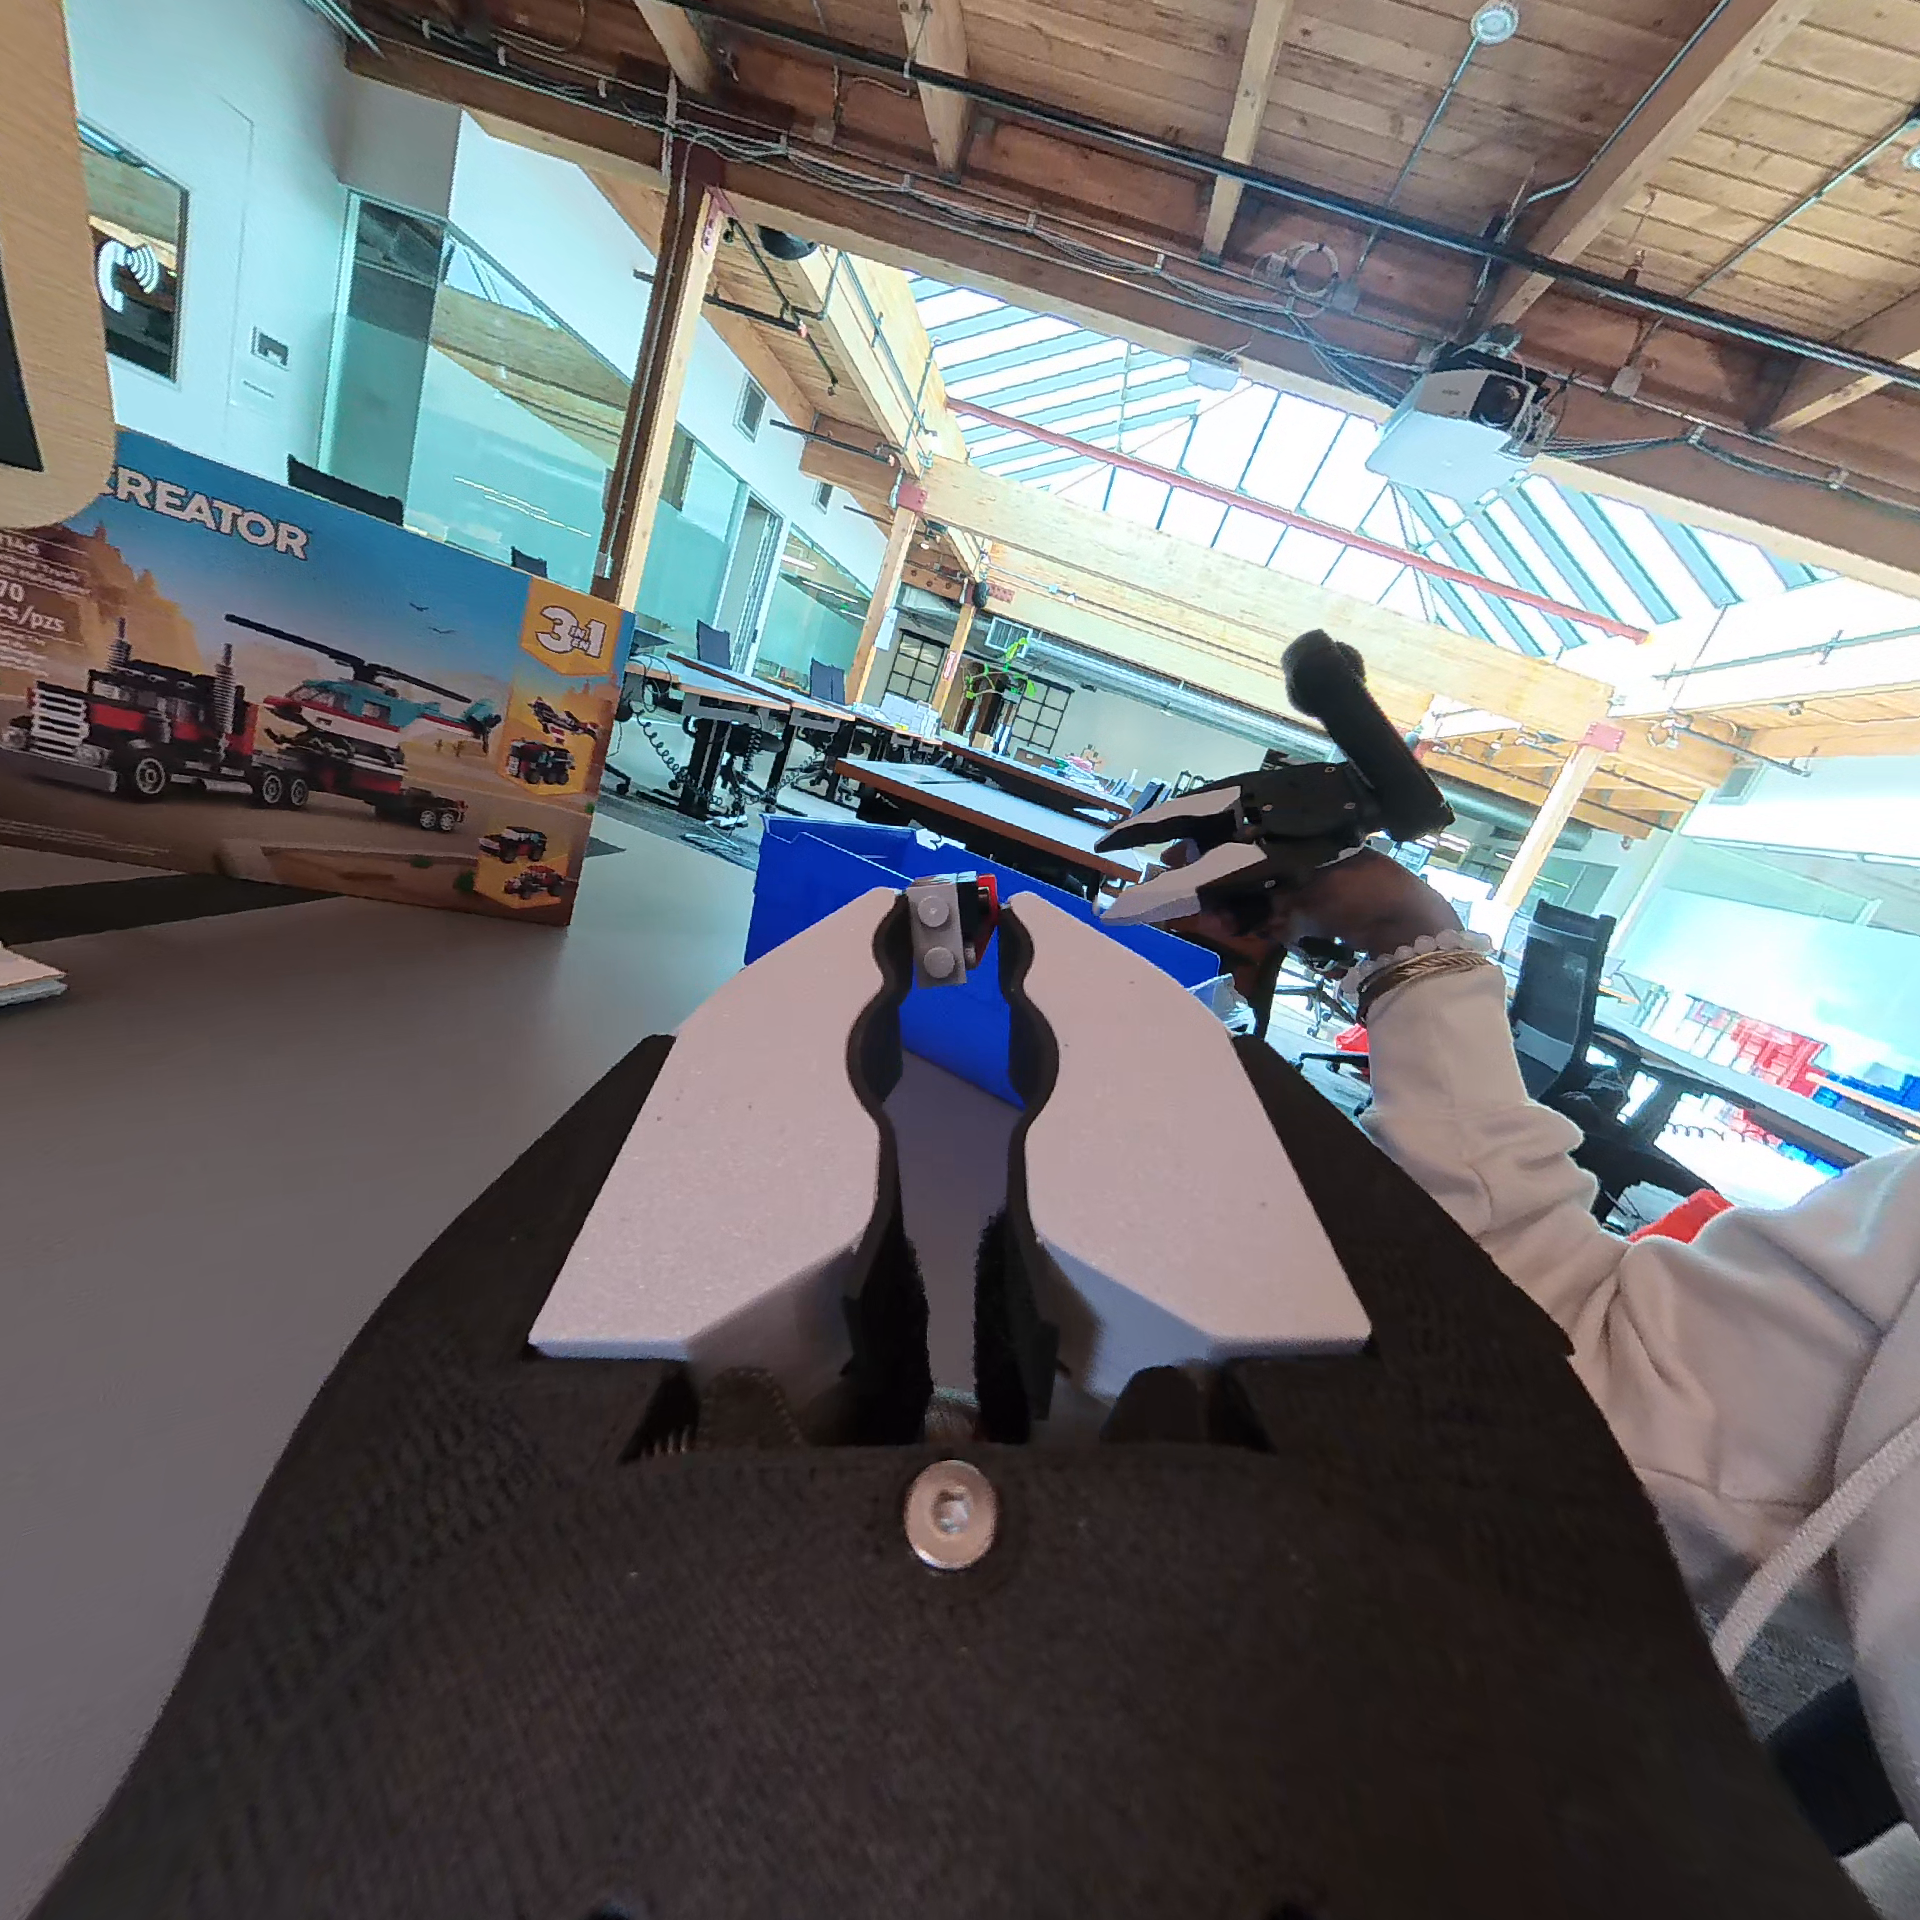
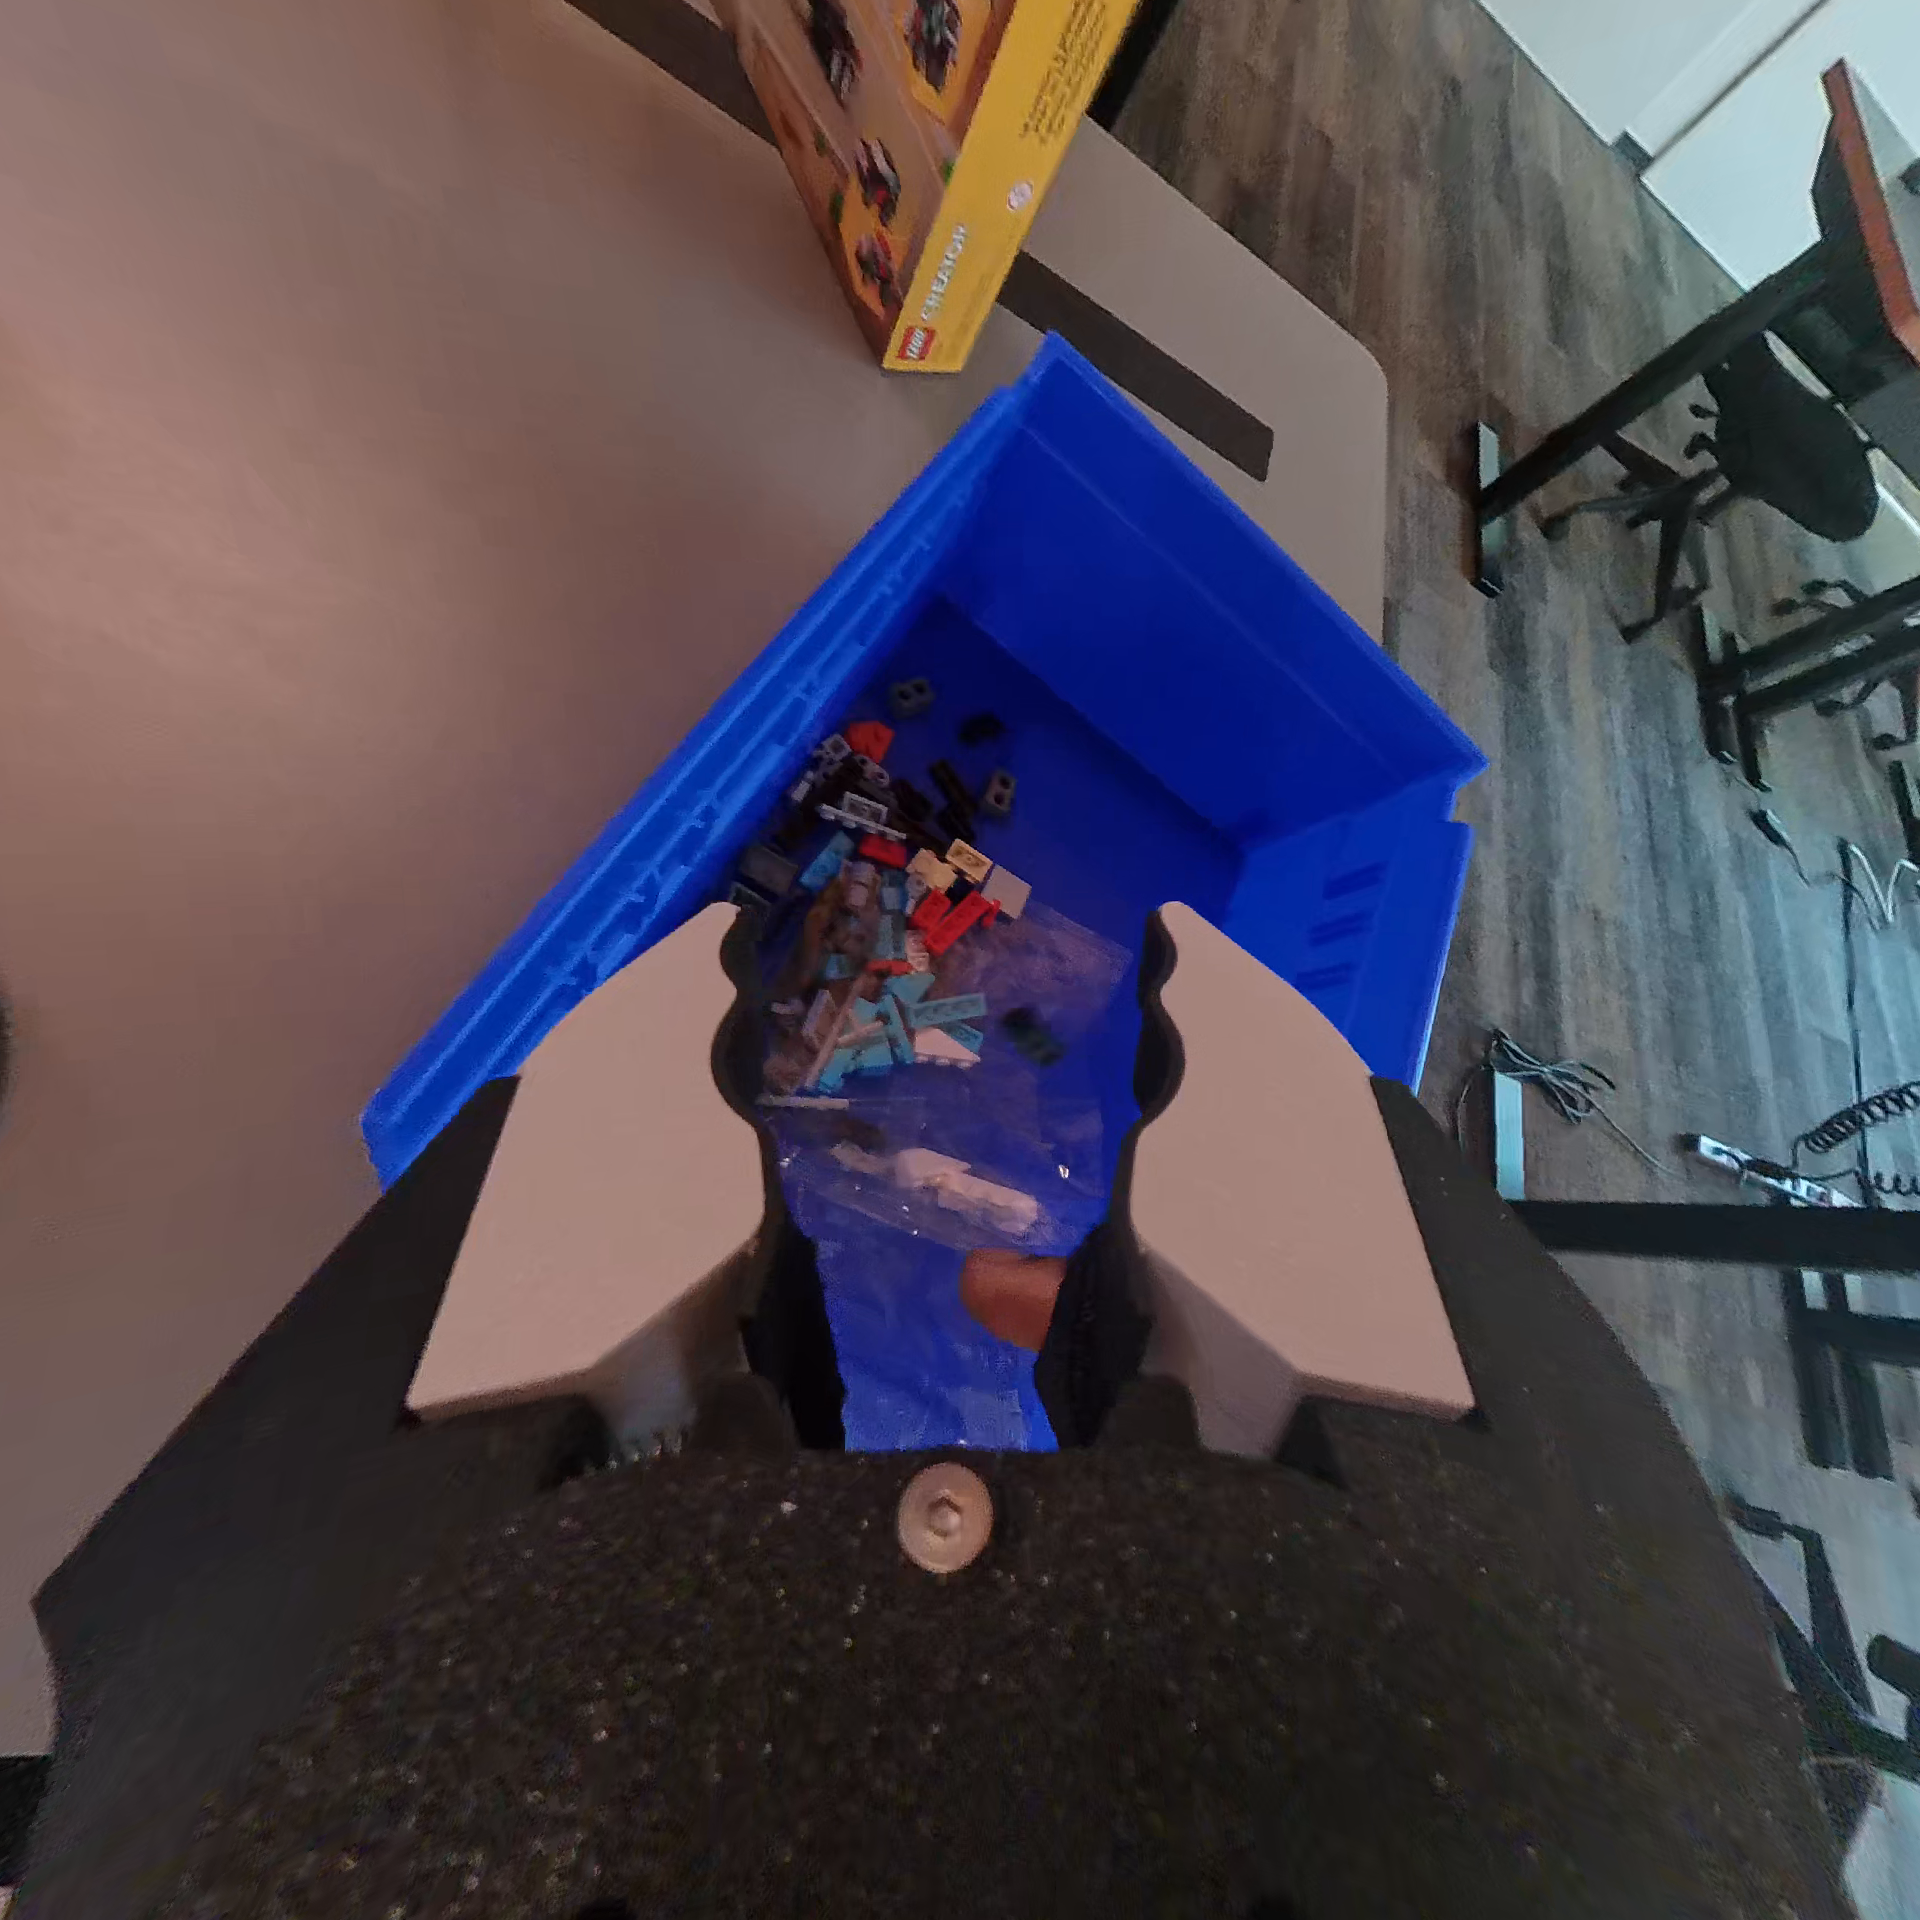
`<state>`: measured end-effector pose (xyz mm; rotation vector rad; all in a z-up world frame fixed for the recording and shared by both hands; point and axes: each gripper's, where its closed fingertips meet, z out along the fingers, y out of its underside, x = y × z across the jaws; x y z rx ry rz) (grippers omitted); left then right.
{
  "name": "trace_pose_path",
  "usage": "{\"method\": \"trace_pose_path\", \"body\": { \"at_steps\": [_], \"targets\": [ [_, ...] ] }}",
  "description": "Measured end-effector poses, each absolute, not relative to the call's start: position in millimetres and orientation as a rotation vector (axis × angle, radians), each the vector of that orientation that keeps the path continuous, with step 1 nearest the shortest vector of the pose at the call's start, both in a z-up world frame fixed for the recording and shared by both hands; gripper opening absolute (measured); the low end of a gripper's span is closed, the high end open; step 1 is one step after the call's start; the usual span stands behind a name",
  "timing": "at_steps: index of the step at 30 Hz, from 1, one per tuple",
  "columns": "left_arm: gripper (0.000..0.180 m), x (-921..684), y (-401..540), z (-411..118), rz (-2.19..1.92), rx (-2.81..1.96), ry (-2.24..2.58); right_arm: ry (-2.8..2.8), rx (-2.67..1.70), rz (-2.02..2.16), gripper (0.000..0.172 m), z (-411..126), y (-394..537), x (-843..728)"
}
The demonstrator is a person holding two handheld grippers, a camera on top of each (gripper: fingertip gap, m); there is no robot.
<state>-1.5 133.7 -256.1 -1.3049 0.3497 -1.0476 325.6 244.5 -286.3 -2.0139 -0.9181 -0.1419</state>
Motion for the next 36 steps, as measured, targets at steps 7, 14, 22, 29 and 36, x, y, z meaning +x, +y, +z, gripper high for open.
{"method": "trace_pose_path", "body": {
  "at_steps": [7, 14, 22, 29, 36],
  "targets": [
    [0.015, 3, 130, -255, -1.099, -1.289, 0.369, -0.939, -1.815, -0.07, 0.069, -256, 244, 294],
    [0.015, 13, 116, -247, -1.25, -1.225, 0.427, -1.588, -0.913, 0.098, 0.047, -224, 142, 110],
    [0.015, 18, 112, -249, -1.178, -1.225, 0.499, -1.636, -0.562, -0.108, 0.035, -243, 107, 17],
    [0.015, 21, 112, -251, -1.096, -1.233, 0.541, -1.645, -0.529, -0.226, 0.016, -256, 110, 3],
    [0.038, 23, 91, -234, -1.453, -1.132, 0.548, -1.582, -0.444, 0.274, 0.016, -240, 83, 12]
  ]
}}
